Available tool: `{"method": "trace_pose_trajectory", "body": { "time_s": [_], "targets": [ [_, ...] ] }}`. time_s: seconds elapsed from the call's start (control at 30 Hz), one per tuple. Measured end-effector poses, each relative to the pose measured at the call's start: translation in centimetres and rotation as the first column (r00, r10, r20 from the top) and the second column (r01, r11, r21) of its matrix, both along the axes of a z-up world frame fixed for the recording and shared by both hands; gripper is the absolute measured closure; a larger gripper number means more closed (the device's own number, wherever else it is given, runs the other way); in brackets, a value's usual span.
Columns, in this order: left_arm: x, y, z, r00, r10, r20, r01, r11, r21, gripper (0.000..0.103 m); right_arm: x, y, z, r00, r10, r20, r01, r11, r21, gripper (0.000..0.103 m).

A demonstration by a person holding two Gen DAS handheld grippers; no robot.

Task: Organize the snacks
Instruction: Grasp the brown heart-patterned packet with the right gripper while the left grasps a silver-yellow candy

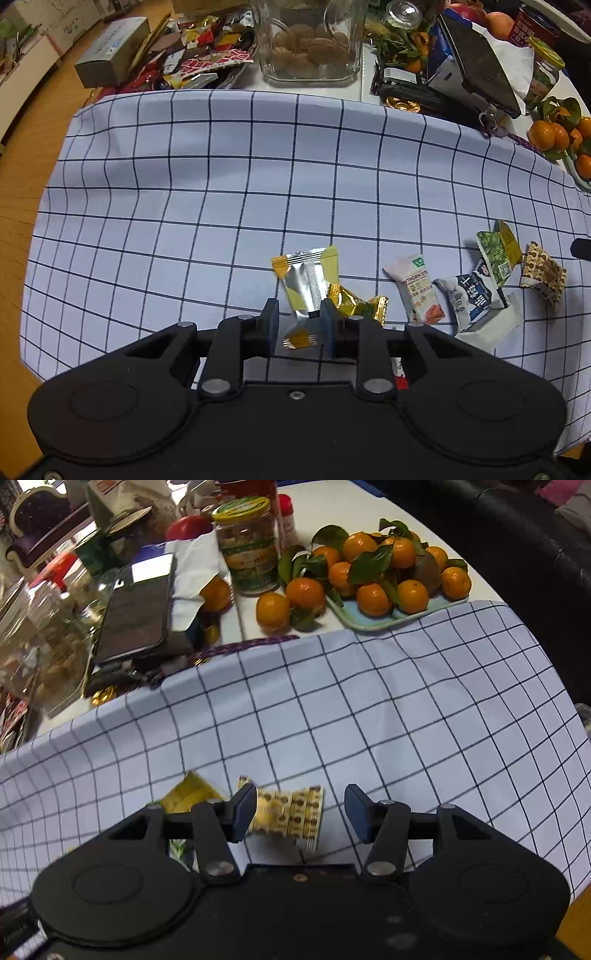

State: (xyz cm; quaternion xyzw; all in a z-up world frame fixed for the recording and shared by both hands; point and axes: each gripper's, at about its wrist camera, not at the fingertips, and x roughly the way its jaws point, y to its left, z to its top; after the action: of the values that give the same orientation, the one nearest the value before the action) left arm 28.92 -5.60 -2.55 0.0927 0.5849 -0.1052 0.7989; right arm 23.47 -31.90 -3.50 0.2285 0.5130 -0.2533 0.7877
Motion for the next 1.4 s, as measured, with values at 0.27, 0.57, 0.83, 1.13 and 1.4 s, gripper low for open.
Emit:
{"method": "trace_pose_trajectory", "body": {
  "time_s": [0.27,0.57,0.83,1.13,1.4],
  "targets": [
    [1.1,-0.7,-1.4,0.999,0.026,-0.047,-0.025,0.999,0.025,0.067,2.0,-1.3,-3.6,0.993,0.022,-0.119,-0.022,1.0,-0.006,0.054],
    [1.2,0.2,-0.6,0.996,0.067,-0.056,-0.067,0.998,-0.002,0.067,-0.5,0.6,-1.4,0.981,0.15,-0.122,-0.143,0.988,0.062,0.055],
    [1.5,0.1,-1.0,0.992,0.054,-0.114,-0.058,0.998,-0.028,0.067,0.1,3.7,-0.6,0.946,0.308,-0.103,-0.297,0.948,0.111,0.048],
    [2.6,0.6,-1.3,0.983,0.107,-0.147,-0.118,0.991,-0.07,0.067,1.0,4.1,-3.5,0.931,0.32,-0.176,-0.306,0.946,0.104,0.049],
    [3.8,0.1,-2.5,0.978,0.163,-0.131,-0.171,0.984,-0.057,0.067,1.1,5.2,-4.3,0.922,0.328,-0.207,-0.322,0.945,0.064,0.051]
  ]
}}
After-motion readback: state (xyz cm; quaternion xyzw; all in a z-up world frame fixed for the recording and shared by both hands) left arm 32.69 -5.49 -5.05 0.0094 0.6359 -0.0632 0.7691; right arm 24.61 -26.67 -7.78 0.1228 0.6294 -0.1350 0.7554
